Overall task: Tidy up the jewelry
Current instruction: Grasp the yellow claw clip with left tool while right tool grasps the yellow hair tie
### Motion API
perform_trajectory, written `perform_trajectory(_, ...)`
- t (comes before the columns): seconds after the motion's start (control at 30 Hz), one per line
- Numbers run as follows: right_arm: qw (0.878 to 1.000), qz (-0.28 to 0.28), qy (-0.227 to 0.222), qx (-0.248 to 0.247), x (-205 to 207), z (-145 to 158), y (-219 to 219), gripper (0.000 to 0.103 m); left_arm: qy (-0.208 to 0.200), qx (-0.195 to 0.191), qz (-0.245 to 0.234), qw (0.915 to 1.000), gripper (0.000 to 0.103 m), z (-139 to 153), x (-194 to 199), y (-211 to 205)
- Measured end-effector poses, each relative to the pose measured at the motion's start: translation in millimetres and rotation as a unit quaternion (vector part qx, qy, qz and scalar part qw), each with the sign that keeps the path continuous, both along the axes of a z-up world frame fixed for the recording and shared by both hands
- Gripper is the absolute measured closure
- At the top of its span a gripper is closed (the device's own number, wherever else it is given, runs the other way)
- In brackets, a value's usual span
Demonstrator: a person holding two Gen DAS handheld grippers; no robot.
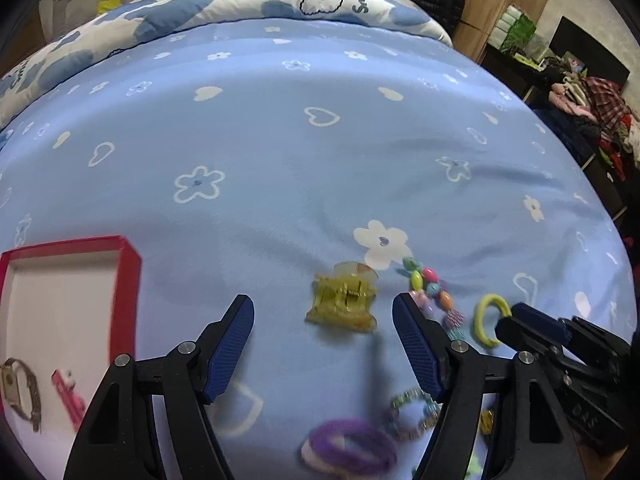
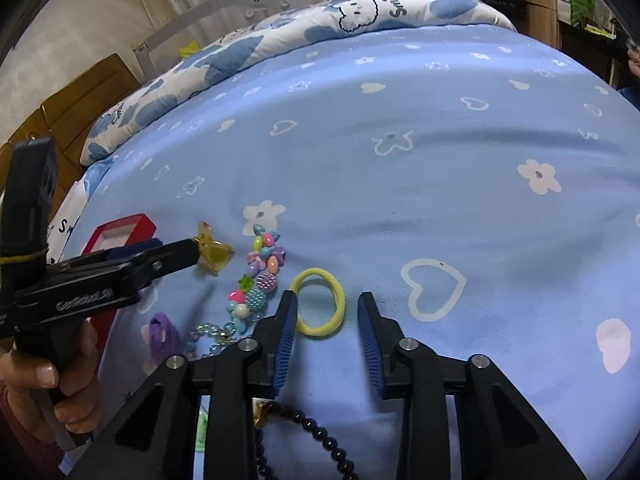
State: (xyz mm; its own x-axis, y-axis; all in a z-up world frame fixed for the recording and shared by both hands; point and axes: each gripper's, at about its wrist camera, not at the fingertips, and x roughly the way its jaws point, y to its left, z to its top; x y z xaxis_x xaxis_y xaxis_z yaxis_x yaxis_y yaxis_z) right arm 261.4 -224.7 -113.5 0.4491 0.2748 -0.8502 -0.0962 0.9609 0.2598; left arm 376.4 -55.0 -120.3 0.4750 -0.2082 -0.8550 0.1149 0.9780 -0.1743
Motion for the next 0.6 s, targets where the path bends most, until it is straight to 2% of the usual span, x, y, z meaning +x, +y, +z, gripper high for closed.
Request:
perform_trajectory(0.03, 1.000, 0.000, 0.003, 0.000, 1, -2, 0, 0.076, 0.002, 0.001, 0.000, 1.0000, 0.049, -4, 3, -1)
perform_trajectory(0.07, 1.000, 0.000, 0.005, 0.000, 1, -4, -1, 0.080, 0.008, 0.000, -0.001, 1.0000, 0.054, -8, 6, -2)
perform_trajectory(0.1, 1.000, -0.001, 0.007, 0.001, 2, -5, -1, 0.083, 0.010, -0.005, -0.003, 0.9999, 0.064, -11, 7, -3)
perform_trajectory(0.13, 1.000, -0.001, 0.009, 0.000, 2, -7, -2, 0.089, 0.011, -0.014, -0.005, 0.9998, 0.067, -12, 8, -2)
perform_trajectory(0.17, 1.000, -0.002, 0.009, 0.000, 2, -7, -2, 0.096, 0.006, -0.011, -0.005, 0.9999, 0.067, -13, 9, -3)
perform_trajectory(0.27, 1.000, -0.005, 0.006, 0.002, 1, -6, -2, 0.100, -0.004, -0.005, -0.007, 1.0000, 0.068, -8, 5, -4)
perform_trajectory(0.6, 1.000, -0.002, -0.020, 0.022, -16, 24, 6, 0.100, -0.040, -0.030, 0.003, 0.9987, 0.068, 30, -38, 21)
